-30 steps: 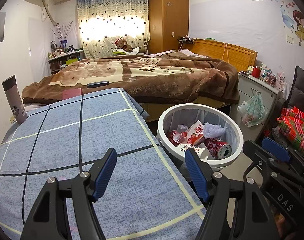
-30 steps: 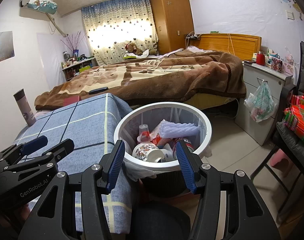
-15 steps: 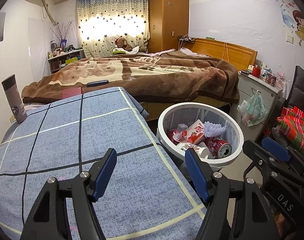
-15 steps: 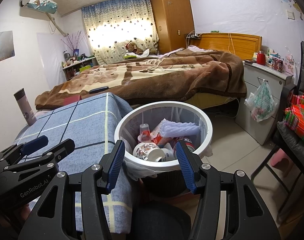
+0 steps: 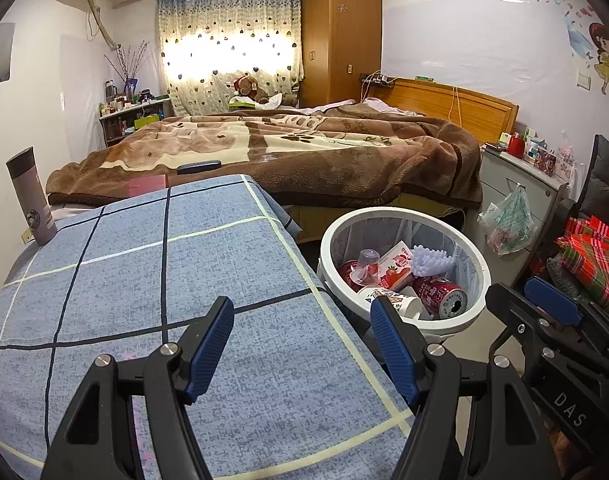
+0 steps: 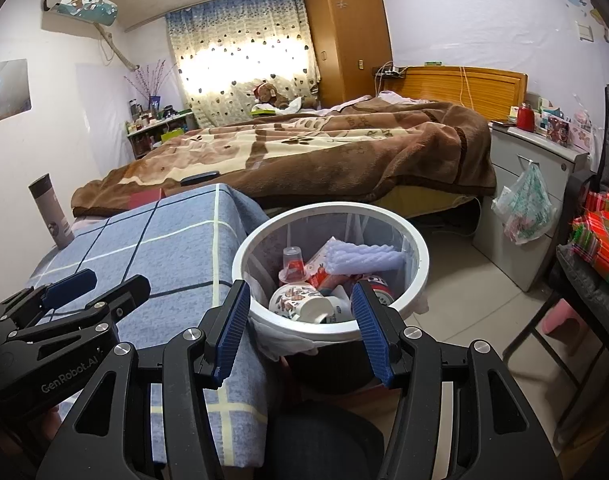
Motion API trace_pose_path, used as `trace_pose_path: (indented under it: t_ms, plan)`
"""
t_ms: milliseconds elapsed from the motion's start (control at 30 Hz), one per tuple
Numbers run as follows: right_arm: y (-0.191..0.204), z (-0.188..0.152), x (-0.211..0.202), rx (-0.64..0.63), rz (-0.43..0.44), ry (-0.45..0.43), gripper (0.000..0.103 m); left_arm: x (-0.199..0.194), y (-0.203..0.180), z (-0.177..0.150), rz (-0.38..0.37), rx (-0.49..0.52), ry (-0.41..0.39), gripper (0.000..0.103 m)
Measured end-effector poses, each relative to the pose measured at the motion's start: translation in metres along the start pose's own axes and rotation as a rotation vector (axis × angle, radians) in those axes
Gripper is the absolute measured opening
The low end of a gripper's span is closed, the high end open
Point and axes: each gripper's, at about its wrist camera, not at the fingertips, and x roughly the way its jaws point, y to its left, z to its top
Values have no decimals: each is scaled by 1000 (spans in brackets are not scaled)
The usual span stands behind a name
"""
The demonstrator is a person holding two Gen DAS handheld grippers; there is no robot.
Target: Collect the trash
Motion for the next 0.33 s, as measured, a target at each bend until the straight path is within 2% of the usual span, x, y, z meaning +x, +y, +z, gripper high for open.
trace_pose_path:
  t_ms: [333]
  plan:
    - [1, 0, 0, 1, 0, 1, 55, 3, 0, -2, 0, 0, 6, 73]
